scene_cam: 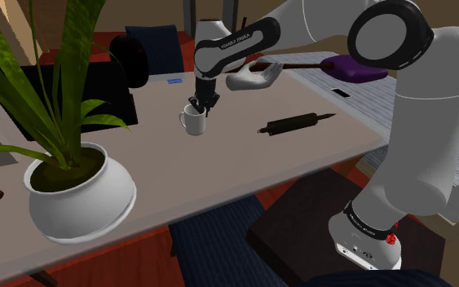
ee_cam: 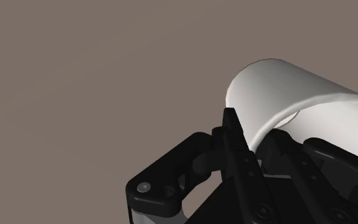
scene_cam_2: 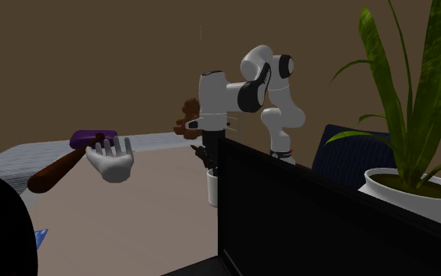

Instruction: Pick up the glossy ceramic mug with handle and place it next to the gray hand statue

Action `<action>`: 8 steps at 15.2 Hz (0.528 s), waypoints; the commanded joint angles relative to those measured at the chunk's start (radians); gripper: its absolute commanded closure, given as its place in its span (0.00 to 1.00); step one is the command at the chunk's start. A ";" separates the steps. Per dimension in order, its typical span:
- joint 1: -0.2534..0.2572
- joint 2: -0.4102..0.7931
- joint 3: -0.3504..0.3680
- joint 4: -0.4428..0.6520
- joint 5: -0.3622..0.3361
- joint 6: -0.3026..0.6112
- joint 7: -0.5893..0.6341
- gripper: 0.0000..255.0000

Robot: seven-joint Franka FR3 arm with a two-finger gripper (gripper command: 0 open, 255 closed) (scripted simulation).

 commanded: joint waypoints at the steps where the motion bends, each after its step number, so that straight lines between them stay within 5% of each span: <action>1: 0.000 0.000 0.000 0.000 0.000 0.000 0.000 1.00; 8: -0.001 -0.037 0.001 0.043 0.001 -0.079 0.002 1.00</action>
